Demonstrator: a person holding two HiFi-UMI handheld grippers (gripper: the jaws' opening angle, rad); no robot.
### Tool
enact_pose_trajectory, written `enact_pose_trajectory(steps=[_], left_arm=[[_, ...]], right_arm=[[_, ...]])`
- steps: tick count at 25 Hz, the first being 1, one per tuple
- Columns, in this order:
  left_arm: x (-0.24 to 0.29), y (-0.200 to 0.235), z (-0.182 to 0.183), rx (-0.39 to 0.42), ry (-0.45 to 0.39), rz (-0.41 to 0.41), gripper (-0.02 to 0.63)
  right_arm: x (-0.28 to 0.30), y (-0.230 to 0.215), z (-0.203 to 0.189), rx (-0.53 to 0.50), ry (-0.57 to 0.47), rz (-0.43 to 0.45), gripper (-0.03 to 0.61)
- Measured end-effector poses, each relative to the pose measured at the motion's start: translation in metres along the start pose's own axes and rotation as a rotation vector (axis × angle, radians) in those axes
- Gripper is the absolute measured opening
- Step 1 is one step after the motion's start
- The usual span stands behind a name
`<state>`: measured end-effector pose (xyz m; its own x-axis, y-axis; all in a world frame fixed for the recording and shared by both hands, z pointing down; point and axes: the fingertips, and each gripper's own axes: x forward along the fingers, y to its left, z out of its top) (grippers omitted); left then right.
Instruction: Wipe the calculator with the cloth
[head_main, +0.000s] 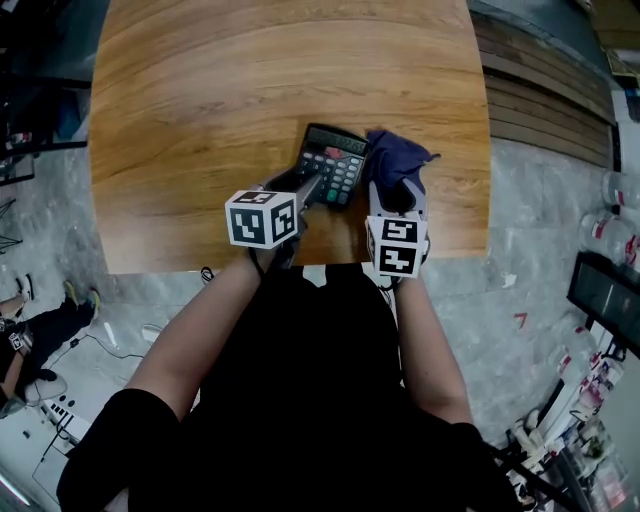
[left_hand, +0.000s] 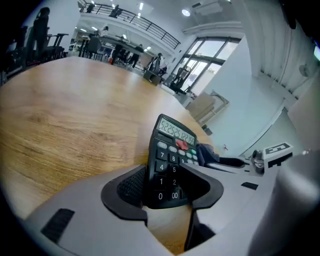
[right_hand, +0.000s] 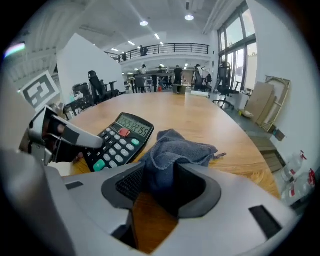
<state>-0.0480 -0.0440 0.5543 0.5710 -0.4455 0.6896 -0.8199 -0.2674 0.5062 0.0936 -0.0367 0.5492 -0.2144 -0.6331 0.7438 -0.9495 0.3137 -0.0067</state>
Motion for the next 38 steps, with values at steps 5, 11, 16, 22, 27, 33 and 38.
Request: enact_pose_trajectory(steps=[5,11,16,22,27,33,38], left_arm=[[-0.004,-0.001,0.001,0.056,0.010,0.042,0.201],[-0.012,-0.007,0.005,0.161,-0.010,0.093,0.201],[-0.025,-0.007,0.009,0.194,-0.013,0.096,0.201],[-0.068,-0.038,0.054,0.345,-0.201,0.124,0.146],[-0.114,-0.073,0.098,0.448,-0.417,0.159,0.009],[-0.150,-0.111,0.122,0.500,-0.577,0.128,0.008],[-0.163,-0.125,0.127,0.530,-0.648,0.114,0.008]], right_arm=[[-0.016,0.001,0.008,-0.008,0.006,0.012,0.155],[-0.042,-0.007,0.025,-0.005,-0.039,-0.013,0.155],[-0.064,-0.004,0.044,0.024,-0.141,-0.016,0.153],[-0.092,0.010,0.080,0.035,-0.282,0.047,0.062],[-0.117,0.030,0.117,0.013,-0.389,0.083,0.017],[-0.148,0.052,0.152,-0.063,-0.509,0.088,0.015],[-0.161,0.076,0.166,-0.106,-0.544,0.151,0.014]])
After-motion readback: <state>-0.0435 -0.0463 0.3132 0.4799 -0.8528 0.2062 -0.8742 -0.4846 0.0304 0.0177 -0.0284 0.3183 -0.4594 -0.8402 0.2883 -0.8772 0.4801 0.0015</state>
